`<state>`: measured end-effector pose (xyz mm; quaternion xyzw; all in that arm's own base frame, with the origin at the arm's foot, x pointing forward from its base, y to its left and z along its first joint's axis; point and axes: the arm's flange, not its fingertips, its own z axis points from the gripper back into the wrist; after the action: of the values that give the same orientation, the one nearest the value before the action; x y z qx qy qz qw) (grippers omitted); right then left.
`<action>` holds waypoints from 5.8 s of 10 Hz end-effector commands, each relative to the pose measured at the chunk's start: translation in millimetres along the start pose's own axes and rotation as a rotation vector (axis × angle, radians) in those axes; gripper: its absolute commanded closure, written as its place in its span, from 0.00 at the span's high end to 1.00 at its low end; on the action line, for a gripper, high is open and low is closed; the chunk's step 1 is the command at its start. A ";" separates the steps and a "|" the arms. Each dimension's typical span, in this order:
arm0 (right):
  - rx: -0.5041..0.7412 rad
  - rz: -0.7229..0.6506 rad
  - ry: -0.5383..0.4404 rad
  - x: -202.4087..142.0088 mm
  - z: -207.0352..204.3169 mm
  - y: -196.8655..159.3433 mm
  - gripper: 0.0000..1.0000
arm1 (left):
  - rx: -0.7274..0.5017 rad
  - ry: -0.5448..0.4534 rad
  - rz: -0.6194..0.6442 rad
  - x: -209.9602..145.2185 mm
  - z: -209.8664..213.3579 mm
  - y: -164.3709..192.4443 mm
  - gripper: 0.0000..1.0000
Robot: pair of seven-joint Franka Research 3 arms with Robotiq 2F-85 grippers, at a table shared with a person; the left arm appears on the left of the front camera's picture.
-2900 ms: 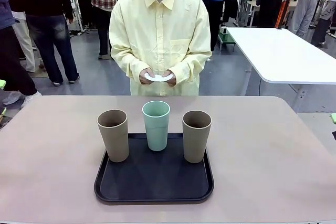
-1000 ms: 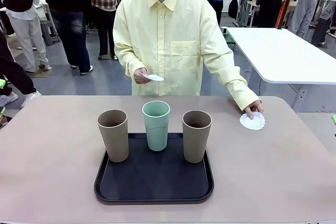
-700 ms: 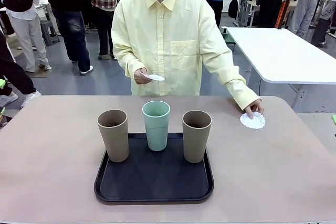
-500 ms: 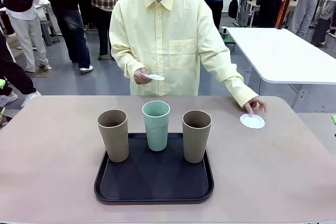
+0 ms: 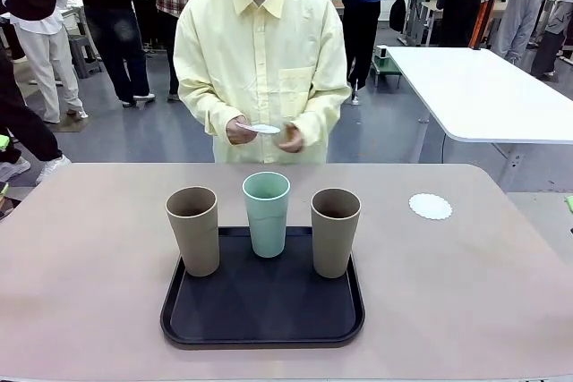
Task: Place coasters on the table and set cups on them.
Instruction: Pick up one Reusable plastic cup and place it on a coaster set by the human.
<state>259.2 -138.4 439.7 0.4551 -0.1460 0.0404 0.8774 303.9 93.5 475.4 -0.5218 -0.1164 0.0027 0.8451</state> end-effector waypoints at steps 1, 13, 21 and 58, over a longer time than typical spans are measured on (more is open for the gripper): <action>0.000 0.000 0.000 0.0 0.0 0.0 1.00 | -0.016 -0.005 -0.009 0.1 -0.1 0.5 1.00; -0.498 1.122 0.257 76.8 -198.7 149.2 1.00 | -0.016 -0.005 -0.009 0.1 -0.1 0.5 1.00; -0.313 1.329 0.326 92.3 -188.1 149.5 1.00 | -0.016 -0.005 -0.009 0.1 -0.1 0.5 1.00; 0.462 1.369 -0.015 106.8 -350.8 -10.3 1.00 | -0.016 -0.005 -0.009 0.1 -0.1 0.5 1.00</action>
<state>434.2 124.8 276.2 0.4304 -0.3804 0.6088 0.5472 304.4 93.5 474.5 -0.5211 -0.1147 0.0036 0.8458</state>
